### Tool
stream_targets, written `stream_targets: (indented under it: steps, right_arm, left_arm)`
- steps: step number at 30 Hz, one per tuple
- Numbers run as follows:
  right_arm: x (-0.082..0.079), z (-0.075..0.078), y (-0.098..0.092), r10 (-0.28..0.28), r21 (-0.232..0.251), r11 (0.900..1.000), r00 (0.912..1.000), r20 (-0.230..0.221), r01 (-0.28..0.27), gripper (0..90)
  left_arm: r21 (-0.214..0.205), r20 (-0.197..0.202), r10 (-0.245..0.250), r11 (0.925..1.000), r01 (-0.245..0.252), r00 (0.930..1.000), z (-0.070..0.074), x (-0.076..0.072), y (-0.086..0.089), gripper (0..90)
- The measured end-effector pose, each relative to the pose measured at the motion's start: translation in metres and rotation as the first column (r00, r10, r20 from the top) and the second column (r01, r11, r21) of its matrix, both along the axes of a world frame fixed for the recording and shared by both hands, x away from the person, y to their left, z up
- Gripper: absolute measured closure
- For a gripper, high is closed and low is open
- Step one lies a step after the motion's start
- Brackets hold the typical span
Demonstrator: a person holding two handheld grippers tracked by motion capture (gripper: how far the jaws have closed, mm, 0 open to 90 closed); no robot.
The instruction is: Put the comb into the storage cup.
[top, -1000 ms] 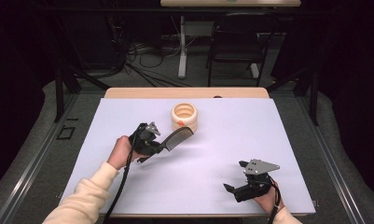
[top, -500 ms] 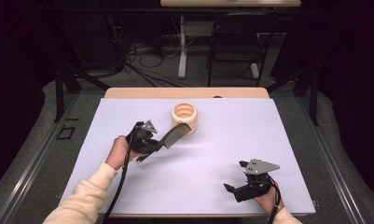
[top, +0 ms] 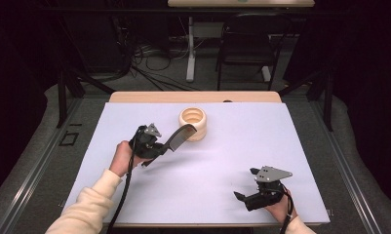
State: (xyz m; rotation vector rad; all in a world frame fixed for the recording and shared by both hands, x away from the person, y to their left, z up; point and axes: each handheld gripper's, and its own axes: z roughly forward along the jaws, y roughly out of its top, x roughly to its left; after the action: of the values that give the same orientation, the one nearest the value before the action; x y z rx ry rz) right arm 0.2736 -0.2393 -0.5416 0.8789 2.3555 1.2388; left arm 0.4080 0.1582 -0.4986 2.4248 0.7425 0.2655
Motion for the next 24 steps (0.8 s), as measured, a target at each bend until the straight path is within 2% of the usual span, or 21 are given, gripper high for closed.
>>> stream_targets:
  steps: [12, 24]
  right_arm:
    - [0.0001, -0.0001, 0.0004, 0.004, -0.002, 1.0000, 1.0000, -0.001, -0.004, 0.0]
    - [0.0008, -0.0005, 0.0004, 0.006, -0.003, 1.0000, 1.0000, 0.000, -0.006, 0.0]
  left_arm:
    - [-0.035, 0.029, 0.043, 0.9985, -0.042, 0.9986, 0.0007, 0.0035, 0.0059, 72.2]
    - [-0.047, 0.043, 0.070, 0.9966, -0.068, 0.9966, 0.0023, 0.0094, 0.0096, 72.2]
